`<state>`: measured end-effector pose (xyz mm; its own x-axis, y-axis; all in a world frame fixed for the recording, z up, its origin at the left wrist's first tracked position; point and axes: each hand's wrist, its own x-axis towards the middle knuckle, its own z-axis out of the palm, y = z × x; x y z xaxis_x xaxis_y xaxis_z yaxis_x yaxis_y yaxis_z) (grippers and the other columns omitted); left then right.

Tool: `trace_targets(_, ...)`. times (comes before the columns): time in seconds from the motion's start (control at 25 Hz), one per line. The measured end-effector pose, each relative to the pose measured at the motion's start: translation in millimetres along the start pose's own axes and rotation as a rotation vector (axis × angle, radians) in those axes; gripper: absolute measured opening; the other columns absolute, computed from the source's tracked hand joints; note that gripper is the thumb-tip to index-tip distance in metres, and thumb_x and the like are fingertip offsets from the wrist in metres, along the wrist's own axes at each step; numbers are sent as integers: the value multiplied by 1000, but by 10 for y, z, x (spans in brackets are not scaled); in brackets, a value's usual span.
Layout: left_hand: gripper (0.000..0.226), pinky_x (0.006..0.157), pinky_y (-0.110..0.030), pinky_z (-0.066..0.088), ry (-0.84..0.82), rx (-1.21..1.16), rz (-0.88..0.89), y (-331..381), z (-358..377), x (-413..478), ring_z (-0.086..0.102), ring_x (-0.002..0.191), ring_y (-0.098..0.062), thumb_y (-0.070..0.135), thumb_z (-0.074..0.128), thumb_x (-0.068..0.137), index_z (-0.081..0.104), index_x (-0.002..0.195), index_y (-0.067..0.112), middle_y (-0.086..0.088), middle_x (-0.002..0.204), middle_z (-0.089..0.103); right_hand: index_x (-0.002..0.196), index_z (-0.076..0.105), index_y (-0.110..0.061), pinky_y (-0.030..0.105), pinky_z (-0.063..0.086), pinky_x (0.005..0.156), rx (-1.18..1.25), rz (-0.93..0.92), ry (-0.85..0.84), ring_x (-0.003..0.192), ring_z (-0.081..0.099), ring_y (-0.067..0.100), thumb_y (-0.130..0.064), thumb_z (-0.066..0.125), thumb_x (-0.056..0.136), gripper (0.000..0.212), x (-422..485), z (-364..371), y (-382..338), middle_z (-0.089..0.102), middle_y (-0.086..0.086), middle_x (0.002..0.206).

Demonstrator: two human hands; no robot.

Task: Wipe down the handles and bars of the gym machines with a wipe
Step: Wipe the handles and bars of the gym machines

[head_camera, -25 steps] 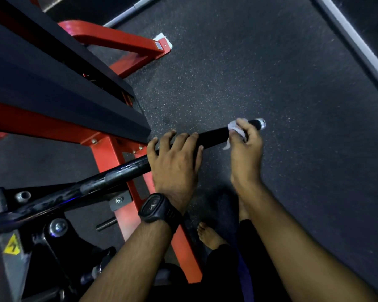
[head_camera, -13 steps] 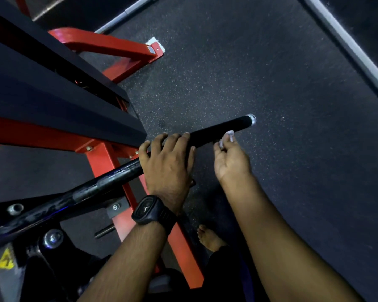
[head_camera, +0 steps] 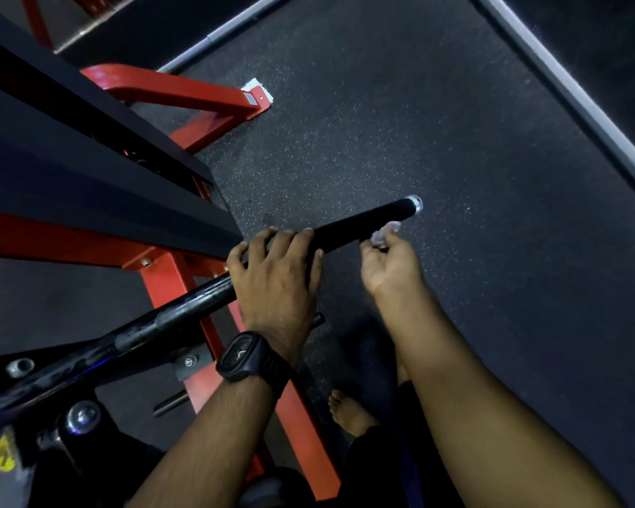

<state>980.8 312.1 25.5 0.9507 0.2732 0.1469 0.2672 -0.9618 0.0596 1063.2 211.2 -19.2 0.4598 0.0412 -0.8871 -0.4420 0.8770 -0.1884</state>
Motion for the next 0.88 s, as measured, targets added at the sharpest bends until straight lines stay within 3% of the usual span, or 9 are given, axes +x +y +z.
trace_targets(0.08,26,95,-47,36,10,5,22,10,-9,-8,54,115,-24,40,54,94,64,113,26,6,106,67,96,56,-9,25,46,95,-215,-211,-20,70,50,6,-11,48,101,10,40,10,13,51,-1,79)
trace_targets(0.16,25,95,-47,36,8,1,15,10,-7,22,54,114,-24,41,53,94,64,112,27,7,105,68,106,57,-10,14,44,90,-735,-593,-117,90,58,7,-10,50,100,10,-55,-105,162,60,1,101)
trace_targets(0.24,26,94,-46,36,-6,5,13,11,-25,51,54,114,-24,41,53,93,64,111,27,7,103,68,108,60,-9,7,36,93,-1161,-993,-298,108,54,10,-9,52,98,13,-83,-283,165,58,2,117)
trace_targets(0.32,27,94,-46,37,-28,11,35,17,-27,81,54,113,-25,42,52,93,64,111,27,6,103,68,104,64,-8,4,32,91,-1376,-1269,-417,106,49,13,-11,55,97,12,141,-288,-108,57,1,115)
trace_targets(0.44,28,94,-46,36,-53,9,32,-2,-5,85,54,112,-25,41,50,93,64,112,26,5,103,67,96,67,-8,15,43,86,-1456,-1207,-516,99,53,12,-9,59,94,9,296,-174,-306,60,5,108)
trace_targets(0.52,27,95,-46,34,-65,20,29,-2,6,62,54,113,-25,42,50,93,63,111,26,5,104,67,101,65,-7,22,46,86,-1556,-1175,-699,98,55,12,-1,57,92,13,251,-177,-239,62,2,106)
trace_targets(0.6,26,96,-48,34,-69,34,42,1,23,38,54,114,-26,41,51,93,63,110,25,5,104,67,110,65,-9,20,44,91,-1642,-1179,-882,103,57,14,3,55,91,24,381,-219,-376,64,1,110)
trace_targets(0.76,25,99,-50,35,-38,51,79,0,57,-40,55,115,-27,41,56,94,65,110,24,4,105,67,111,70,-8,7,37,91,-1604,-1176,-650,104,62,20,1,56,92,25,399,-247,-468,63,1,108)
trace_targets(0.88,25,100,-52,34,-28,63,85,-22,72,-26,54,116,-27,40,57,95,65,110,23,4,106,67,108,68,-4,15,41,97,-1608,-1177,-962,107,57,8,-3,54,96,18,328,-286,-351,59,-1,112)
